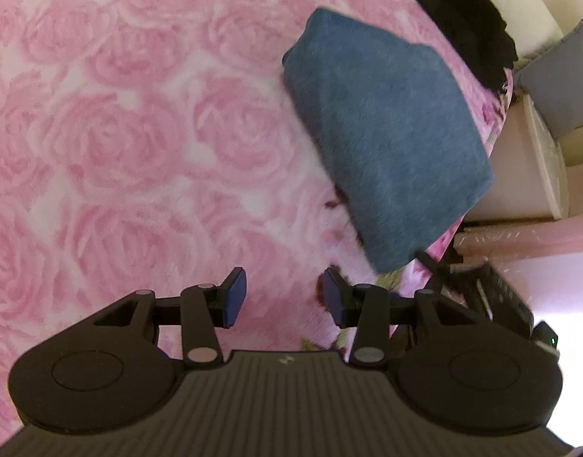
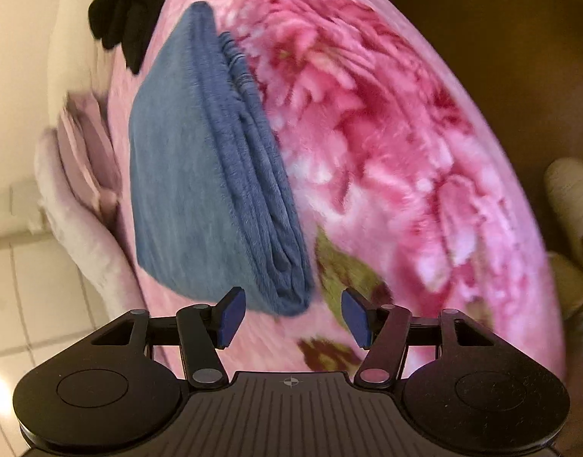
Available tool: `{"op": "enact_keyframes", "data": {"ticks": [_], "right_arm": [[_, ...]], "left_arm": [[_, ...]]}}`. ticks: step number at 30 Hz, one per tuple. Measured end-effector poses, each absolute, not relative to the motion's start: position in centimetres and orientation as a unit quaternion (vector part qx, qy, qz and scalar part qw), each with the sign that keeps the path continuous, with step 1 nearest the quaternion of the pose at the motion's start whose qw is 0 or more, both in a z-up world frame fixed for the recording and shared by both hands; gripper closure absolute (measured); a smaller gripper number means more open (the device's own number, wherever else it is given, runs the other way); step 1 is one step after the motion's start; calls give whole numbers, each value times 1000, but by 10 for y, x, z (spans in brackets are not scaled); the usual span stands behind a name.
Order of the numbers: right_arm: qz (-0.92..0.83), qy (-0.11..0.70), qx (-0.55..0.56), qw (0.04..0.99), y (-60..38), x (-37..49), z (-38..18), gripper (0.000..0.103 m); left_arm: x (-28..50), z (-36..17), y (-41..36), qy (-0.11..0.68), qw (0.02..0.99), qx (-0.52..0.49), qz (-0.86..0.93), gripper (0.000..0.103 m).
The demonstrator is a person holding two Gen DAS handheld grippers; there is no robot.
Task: Fold clothes
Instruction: 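Grasp the folded jeans edge with the right gripper while the left gripper grasps it too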
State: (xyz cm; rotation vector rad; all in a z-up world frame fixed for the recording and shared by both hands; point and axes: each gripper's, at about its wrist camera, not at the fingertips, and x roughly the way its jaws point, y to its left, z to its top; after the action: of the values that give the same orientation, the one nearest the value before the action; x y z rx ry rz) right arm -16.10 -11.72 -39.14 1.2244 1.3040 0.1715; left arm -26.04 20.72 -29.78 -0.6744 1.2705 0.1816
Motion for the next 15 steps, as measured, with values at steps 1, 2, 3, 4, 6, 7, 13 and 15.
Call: {"op": "enact_keyframes", "data": {"ticks": [1,2,3,4,6,7,13,15], "right_arm": [[74,562,542,620,-115,-160,-398,41],[77,557,546,620,-112,-159,-403,41],[83,552,546,624,-109,-158,-406,41],[92,550,540,631,-106,-156,-407,41],[112,557,495,657,-97,-149,-402,70],[124,563,468,670,-94,-143,-397,72],[148,571,363,721,-110,-127,-351,80],[155,572,332,734,-125,-123,-341,79]], "left_arm": [[-262,-302,207,583,746,-311,82,64],[-263,-305,207,585,744,-313,82,64],[-265,-309,208,587,741,-315,82,64],[-265,-312,208,590,739,-315,83,64],[-263,-315,208,593,738,-312,83,64],[-261,-315,208,593,738,-311,82,64],[-240,-302,209,586,752,-296,60,64],[-232,-298,209,580,759,-291,47,64]]}}
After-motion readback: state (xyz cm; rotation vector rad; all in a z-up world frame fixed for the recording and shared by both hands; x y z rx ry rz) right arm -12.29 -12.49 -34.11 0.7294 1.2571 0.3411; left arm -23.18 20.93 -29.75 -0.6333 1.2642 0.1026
